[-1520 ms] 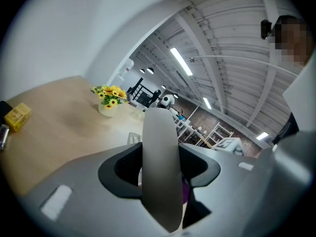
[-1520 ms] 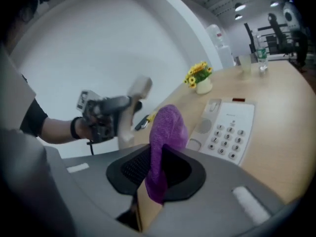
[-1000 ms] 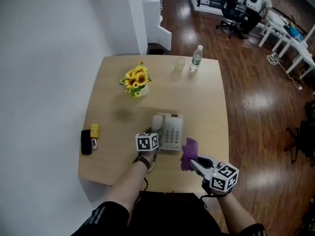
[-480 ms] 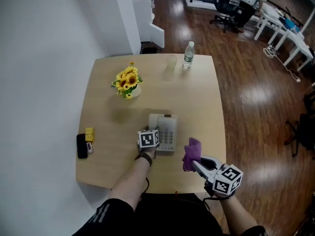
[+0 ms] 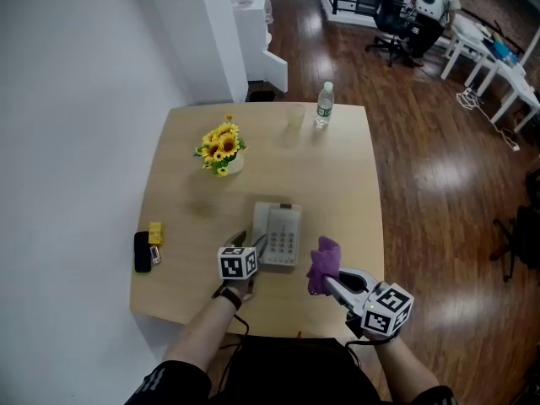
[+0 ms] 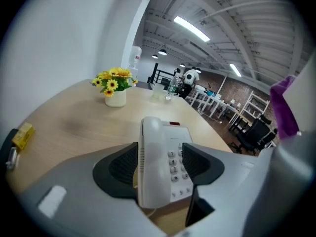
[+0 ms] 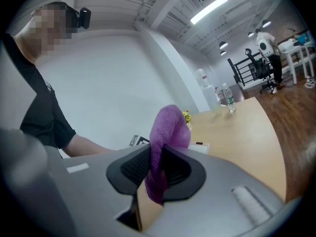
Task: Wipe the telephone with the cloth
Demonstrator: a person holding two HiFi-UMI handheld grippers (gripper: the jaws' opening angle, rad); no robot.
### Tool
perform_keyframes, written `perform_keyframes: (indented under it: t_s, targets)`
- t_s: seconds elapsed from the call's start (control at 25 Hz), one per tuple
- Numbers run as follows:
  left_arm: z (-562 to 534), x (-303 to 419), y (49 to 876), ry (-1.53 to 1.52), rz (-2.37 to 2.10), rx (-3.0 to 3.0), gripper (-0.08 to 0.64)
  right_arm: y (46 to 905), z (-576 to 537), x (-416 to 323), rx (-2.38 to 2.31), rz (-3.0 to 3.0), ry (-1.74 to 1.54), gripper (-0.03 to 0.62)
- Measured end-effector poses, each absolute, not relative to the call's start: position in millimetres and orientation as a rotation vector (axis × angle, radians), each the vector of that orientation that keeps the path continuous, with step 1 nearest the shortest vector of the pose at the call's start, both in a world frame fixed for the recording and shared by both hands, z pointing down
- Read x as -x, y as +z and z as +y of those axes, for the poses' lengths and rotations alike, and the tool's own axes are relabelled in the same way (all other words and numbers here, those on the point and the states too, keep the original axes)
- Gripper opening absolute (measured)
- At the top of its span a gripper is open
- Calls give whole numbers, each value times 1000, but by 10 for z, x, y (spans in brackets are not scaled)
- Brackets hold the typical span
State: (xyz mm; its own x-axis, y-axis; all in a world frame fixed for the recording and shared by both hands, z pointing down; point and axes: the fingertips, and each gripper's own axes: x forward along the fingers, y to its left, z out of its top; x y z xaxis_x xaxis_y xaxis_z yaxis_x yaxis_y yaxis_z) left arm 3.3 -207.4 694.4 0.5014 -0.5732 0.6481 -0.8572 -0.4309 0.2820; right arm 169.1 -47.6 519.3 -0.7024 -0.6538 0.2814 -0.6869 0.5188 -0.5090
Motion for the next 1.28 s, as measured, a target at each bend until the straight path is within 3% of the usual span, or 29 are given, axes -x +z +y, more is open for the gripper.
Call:
perform_keyframes:
  t_s: [0.48, 1.28]
  targets:
    - [-1030, -97, 5180, 341, -998, -2596, 275, 4791, -581, -1702, -1061, -2824, 800, 71]
    - [240, 508, 4365, 172, -745, -2843, 265, 4303, 482, -1062, -1247, -2774, 540, 71]
